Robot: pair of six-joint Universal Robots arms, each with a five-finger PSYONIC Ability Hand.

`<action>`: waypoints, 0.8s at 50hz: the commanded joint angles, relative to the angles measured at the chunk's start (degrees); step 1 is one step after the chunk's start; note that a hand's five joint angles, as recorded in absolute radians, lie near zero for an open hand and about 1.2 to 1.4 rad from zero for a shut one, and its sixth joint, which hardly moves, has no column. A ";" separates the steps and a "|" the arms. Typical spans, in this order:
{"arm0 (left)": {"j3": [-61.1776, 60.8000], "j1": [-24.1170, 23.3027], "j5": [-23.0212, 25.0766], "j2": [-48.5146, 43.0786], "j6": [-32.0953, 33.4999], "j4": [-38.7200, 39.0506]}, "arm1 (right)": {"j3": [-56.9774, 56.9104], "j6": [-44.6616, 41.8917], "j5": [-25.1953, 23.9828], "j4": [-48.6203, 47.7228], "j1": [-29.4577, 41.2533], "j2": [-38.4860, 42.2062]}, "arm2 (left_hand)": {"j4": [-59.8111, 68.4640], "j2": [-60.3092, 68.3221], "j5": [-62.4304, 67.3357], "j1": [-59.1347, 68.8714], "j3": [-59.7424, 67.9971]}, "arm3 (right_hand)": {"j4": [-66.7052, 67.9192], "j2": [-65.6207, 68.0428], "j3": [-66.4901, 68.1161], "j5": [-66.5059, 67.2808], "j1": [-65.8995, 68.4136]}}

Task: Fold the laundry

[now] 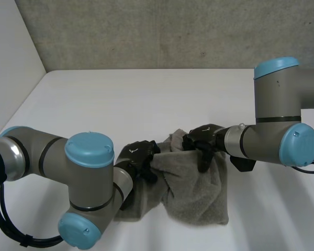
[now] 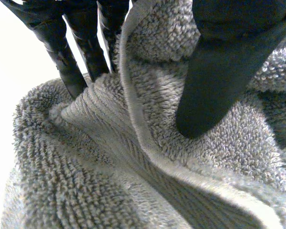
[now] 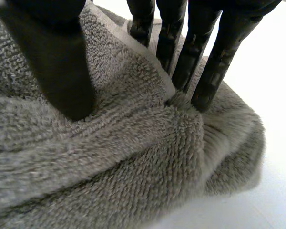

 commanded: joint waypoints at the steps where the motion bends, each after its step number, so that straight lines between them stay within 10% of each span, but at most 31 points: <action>1: 3.81 0.00 0.19 -0.44 5.99 0.18 | -16.10 3.28 1.25 0.96 0.71 1.99 | 28.71 28.17 28.88 28.22 28.30 | 26.75 27.13 27.59 27.66 26.67; 15: 37.47 4.92 -5.00 14.33 19.79 2.73 | -33.82 30.81 3.72 -25.23 -1.49 -14.10 | 28.71 28.17 28.88 28.23 28.30 | 26.77 27.14 27.60 27.67 26.68; 33: 5.87 8.61 -3.60 13.02 20.23 0.53 | 17.82 -0.29 3.10 -27.24 2.02 -19.29 | 24.53 24.00 24.70 24.05 24.12 | 26.77 27.14 27.60 27.67 26.68; 40: -4.63 10.28 -0.95 11.08 20.23 2.20 | 27.62 -5.14 4.07 -28.13 4.40 -14.18 | 18.47 17.94 18.64 17.99 18.06 | -29.69 -29.32 -28.85 -28.79 -29.77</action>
